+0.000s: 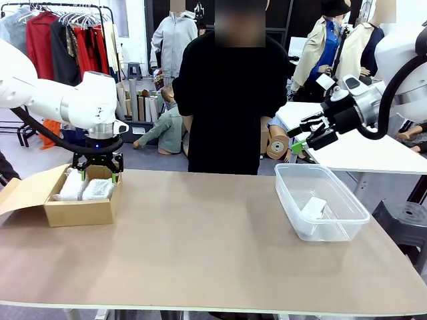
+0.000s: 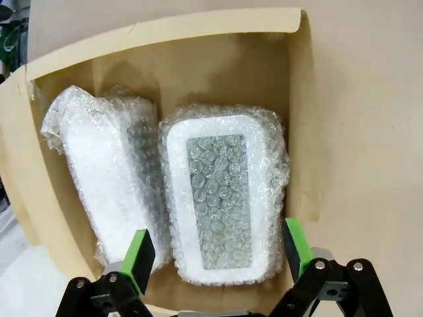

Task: Separate and place wrapped and unwrapped clocks.
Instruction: If the picked Digital clock is wrapped, place it in the Package Box ; if not, place it in the Organizing box.

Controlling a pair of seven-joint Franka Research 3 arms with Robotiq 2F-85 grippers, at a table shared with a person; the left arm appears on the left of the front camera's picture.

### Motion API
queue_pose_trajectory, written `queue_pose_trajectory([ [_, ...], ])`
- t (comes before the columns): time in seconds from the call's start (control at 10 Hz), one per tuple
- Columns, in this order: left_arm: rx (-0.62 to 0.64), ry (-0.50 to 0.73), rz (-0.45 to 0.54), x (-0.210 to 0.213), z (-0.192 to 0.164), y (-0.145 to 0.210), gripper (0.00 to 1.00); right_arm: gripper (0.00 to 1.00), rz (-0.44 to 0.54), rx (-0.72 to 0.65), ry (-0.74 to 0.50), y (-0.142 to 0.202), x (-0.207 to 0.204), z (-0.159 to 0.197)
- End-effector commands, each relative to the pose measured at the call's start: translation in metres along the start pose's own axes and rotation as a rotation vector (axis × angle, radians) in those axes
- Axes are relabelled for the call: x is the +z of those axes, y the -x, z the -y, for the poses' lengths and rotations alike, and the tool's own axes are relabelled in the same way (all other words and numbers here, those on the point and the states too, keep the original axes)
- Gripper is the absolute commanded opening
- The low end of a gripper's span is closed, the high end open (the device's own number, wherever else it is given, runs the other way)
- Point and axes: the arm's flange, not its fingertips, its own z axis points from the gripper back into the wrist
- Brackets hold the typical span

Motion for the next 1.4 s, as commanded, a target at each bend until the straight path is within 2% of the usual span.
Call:
queue_pose_trajectory([
  [0.0, 0.010, 0.017, 0.000, 0.007, -0.004, 0.003, 1.00, 1.00, 0.004, -0.005, 0.015, -0.002, -0.002, 0.000],
  [0.3, 0.019, 0.013, 0.016, 0.014, -0.005, 0.006, 1.00, 1.00, 0.004, -0.005, 0.015, -0.002, -0.002, 0.000],
  [0.4, 0.017, -0.031, 0.030, 0.014, -0.005, 0.006, 1.00, 1.00, 0.004, -0.005, 0.015, -0.002, -0.002, 0.000],
  [0.5, 0.001, 0.005, 0.018, 0.012, -0.001, 0.001, 1.00, 1.00, 0.004, -0.005, 0.015, -0.002, -0.002, 0.000],
  [1.2, -0.003, 0.002, 0.020, 0.013, 0.001, 0.002, 1.00, 1.00, 0.004, -0.005, 0.015, -0.002, -0.002, 0.000],
  [1.3, -0.118, -0.028, 0.025, 0.022, 0.002, 0.010, 1.00, 1.00, 0.004, -0.005, 0.015, -0.002, -0.002, 0.000],
])
